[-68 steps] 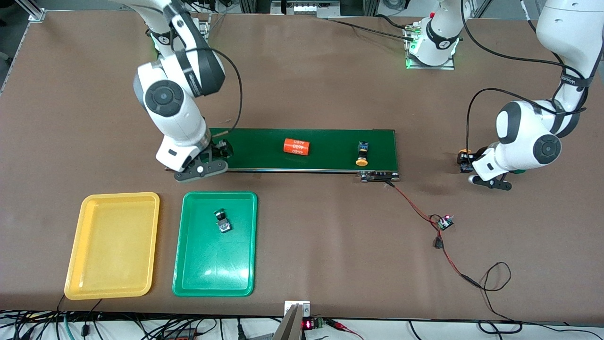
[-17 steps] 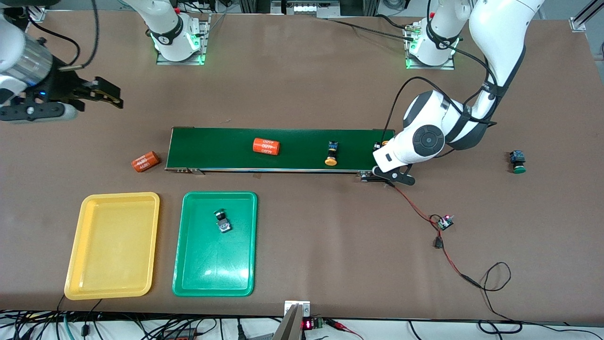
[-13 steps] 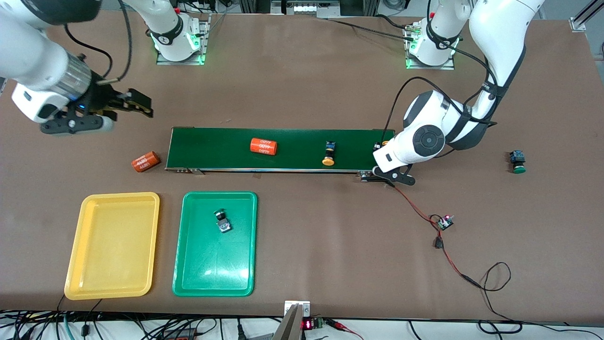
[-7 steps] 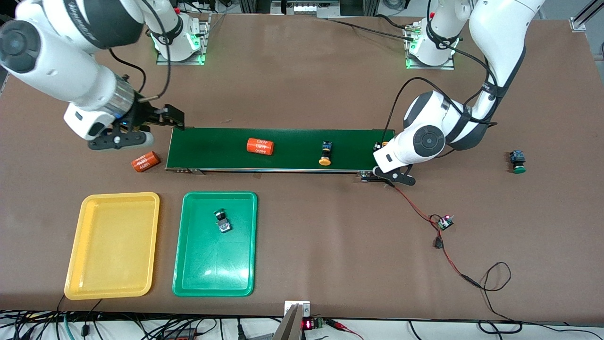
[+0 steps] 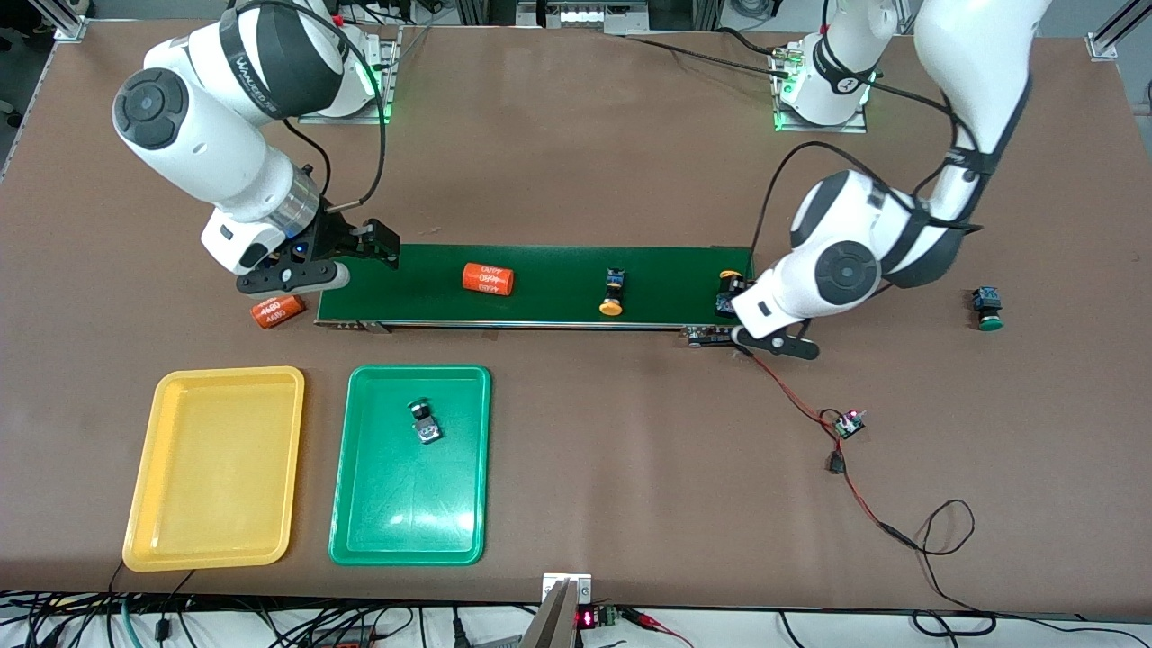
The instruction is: Sort buttons by color to trays
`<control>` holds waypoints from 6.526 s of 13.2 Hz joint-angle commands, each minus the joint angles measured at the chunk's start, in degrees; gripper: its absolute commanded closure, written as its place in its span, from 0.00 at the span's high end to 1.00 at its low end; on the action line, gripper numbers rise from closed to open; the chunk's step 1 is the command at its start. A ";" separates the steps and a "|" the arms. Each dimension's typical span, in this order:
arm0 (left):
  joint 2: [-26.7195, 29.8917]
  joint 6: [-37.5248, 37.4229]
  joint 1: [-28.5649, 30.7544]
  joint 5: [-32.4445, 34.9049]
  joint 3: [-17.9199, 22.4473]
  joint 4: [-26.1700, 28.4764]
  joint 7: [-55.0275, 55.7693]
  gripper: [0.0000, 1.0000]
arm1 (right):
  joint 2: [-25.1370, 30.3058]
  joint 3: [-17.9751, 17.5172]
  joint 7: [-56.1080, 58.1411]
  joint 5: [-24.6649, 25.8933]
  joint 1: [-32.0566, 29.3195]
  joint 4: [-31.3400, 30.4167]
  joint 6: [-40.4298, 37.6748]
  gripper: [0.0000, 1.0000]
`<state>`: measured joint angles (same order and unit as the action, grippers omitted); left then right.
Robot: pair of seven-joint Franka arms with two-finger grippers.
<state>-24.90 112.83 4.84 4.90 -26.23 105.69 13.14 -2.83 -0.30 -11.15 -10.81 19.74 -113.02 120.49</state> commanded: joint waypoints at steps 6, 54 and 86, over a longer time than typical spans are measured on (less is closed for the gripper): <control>0.03 -6.57 13.60 0.81 1.79 -3.48 0.23 1.00 | 14.34 -5.05 -3.69 -2.73 -0.66 -19.07 12.47 1.00; -2.96 28.15 43.94 8.37 6.90 15.60 -42.23 0.90 | -21.25 -12.45 -49.50 21.17 12.77 6.75 11.52 1.00; 4.51 0.48 28.13 7.67 -17.36 7.96 -13.08 0.00 | -28.81 -7.44 -38.51 24.52 14.10 11.41 13.72 0.20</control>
<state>-20.80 116.54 35.03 12.30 -43.18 115.62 -3.63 -31.88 -8.28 -51.63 13.41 33.80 -102.46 134.50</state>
